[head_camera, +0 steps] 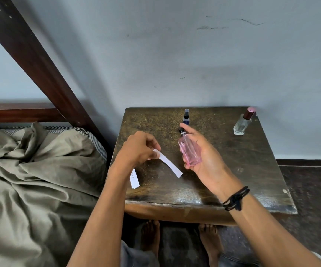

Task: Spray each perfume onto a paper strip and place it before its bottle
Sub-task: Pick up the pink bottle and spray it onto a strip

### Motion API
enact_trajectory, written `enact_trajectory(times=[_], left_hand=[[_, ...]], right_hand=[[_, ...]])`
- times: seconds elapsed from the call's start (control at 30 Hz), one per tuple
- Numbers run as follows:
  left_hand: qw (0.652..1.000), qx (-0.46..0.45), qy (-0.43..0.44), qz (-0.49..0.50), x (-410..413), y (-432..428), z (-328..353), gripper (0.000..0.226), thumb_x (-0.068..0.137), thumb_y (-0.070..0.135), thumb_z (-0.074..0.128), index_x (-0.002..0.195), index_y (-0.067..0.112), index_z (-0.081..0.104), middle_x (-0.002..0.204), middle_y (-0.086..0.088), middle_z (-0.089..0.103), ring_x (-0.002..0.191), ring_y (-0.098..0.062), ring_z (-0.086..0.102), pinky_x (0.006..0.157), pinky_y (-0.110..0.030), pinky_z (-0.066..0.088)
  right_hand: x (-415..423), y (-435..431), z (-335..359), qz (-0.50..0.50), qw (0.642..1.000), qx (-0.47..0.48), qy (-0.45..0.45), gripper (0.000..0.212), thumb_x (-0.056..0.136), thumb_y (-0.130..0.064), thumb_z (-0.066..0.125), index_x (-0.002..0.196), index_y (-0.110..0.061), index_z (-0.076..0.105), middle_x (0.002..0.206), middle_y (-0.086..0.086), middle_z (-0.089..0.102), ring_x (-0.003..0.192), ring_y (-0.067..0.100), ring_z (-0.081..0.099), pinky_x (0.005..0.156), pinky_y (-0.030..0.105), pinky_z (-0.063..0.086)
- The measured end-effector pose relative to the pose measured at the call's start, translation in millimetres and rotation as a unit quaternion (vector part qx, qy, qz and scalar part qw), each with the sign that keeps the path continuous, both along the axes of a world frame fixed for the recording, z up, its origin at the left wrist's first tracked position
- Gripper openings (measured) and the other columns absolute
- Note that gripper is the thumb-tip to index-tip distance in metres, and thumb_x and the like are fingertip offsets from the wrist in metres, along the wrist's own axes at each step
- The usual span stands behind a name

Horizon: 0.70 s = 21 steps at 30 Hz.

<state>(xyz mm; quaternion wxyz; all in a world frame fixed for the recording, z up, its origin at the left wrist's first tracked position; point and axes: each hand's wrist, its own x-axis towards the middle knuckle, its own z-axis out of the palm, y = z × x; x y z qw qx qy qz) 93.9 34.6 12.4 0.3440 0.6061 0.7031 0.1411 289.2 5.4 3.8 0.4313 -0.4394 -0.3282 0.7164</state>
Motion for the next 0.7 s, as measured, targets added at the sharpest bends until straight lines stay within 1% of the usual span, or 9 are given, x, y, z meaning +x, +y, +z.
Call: enact_trajectory(times=[0.07, 0.13, 0.2, 0.27, 0.37, 0.4, 0.5, 0.6, 0.7], left_hand=[[1.0, -0.006, -0.022, -0.009, -2.7, 0.1, 1.2, 0.018, 0.075, 0.008, 0.085, 0.075, 0.025, 0.078, 0.053, 0.012, 0.063, 0.064, -0.006, 0.062, 0.086, -0.034, 0.059], [0.999, -0.009, -0.036, -0.019, -4.8, 0.7, 2.2, 0.015, 0.078, 0.007, 0.084, 0.083, 0.02, 0.079, 0.044, 0.017, 0.058, 0.086, -0.009, 0.067, 0.083, -0.015, 0.05], [0.999, -0.006, -0.048, -0.022, -6.7, 1.5, 1.3, 0.016, 0.078, 0.007, 0.083, 0.089, 0.019, 0.08, 0.044, 0.02, 0.059, 0.104, -0.013, 0.066, 0.081, -0.01, 0.038], [0.998, -0.006, -0.06, -0.016, -8.6, 2.5, -0.6, 0.017, 0.078, 0.008, 0.084, 0.09, 0.019, 0.08, 0.046, 0.018, 0.062, 0.103, -0.008, 0.061, 0.079, -0.011, 0.04], [0.997, -0.01, -0.078, -0.004, -9.4, 3.1, -2.4, 0.011, 0.081, 0.012, 0.082, 0.088, 0.019, 0.08, 0.052, 0.014, 0.067, 0.096, -0.007, 0.065, 0.071, -0.001, 0.042], [0.996, -0.013, -0.09, 0.003, -8.8, 2.8, -2.3, 0.009, 0.083, 0.01, 0.08, 0.087, 0.019, 0.08, 0.054, 0.012, 0.069, 0.09, -0.009, 0.069, 0.069, -0.002, 0.047], [0.996, -0.006, -0.092, 0.007, -7.1, 3.7, -4.4, 0.015, 0.087, 0.006, 0.075, 0.085, 0.02, 0.079, 0.061, 0.004, 0.071, 0.069, -0.011, 0.067, 0.075, -0.022, 0.059], [0.997, 0.011, -0.082, 0.006, -5.6, 4.0, -4.1, 0.015, 0.087, 0.005, 0.075, 0.088, 0.019, 0.079, 0.069, -0.004, 0.074, 0.067, -0.014, 0.067, 0.077, -0.028, 0.06], [0.993, 0.011, -0.119, -0.003, -3.8, 3.4, -1.7, 0.015, 0.088, -0.001, 0.072, 0.099, 0.009, 0.076, 0.077, -0.01, 0.073, 0.07, -0.017, 0.07, 0.074, -0.028, 0.063]], right_hand=[[2.1, 0.9, -1.1, 0.012, 0.999, -0.022, 0.027, 0.032, 0.104, -0.03, 0.049, 0.128, -0.04, 0.068, 0.093, -0.001, 0.064, 0.065, 0.01, 0.05, 0.056, 0.025, 0.038], [4.3, 1.4, -2.0, 0.025, 0.997, -0.045, 0.057, 0.032, 0.101, -0.031, 0.052, 0.127, -0.038, 0.069, 0.09, 0.002, 0.062, 0.064, 0.013, 0.05, 0.055, 0.026, 0.039], [6.2, 1.7, -3.4, 0.032, 0.993, -0.068, 0.088, 0.033, 0.099, -0.033, 0.055, 0.129, -0.035, 0.069, 0.085, 0.004, 0.062, 0.063, 0.014, 0.05, 0.052, 0.025, 0.04], [7.5, 1.8, -4.4, 0.038, 0.989, -0.085, 0.113, 0.035, 0.099, -0.033, 0.055, 0.131, -0.032, 0.068, 0.082, 0.005, 0.062, 0.062, 0.015, 0.05, 0.051, 0.025, 0.04], [8.4, 2.3, -5.6, 0.038, 0.985, -0.097, 0.135, 0.036, 0.099, -0.033, 0.053, 0.132, -0.03, 0.068, 0.081, 0.006, 0.06, 0.061, 0.015, 0.048, 0.053, 0.026, 0.037], [8.4, 2.4, -5.6, 0.036, 0.985, -0.099, 0.137, 0.036, 0.099, -0.033, 0.052, 0.132, -0.029, 0.068, 0.082, 0.006, 0.06, 0.061, 0.015, 0.048, 0.054, 0.026, 0.036], [8.5, 2.2, -5.7, 0.036, 0.984, -0.102, 0.14, 0.037, 0.098, -0.033, 0.052, 0.131, -0.029, 0.068, 0.081, 0.006, 0.059, 0.061, 0.015, 0.047, 0.054, 0.026, 0.035], [8.5, 1.8, -5.8, 0.04, 0.983, -0.105, 0.142, 0.036, 0.098, -0.033, 0.052, 0.131, -0.029, 0.068, 0.081, 0.006, 0.059, 0.061, 0.016, 0.047, 0.055, 0.027, 0.035], [8.6, 1.5, -5.7, 0.038, 0.985, -0.103, 0.133, 0.035, 0.098, -0.034, 0.054, 0.129, -0.03, 0.069, 0.082, 0.006, 0.061, 0.062, 0.016, 0.049, 0.054, 0.027, 0.037]])
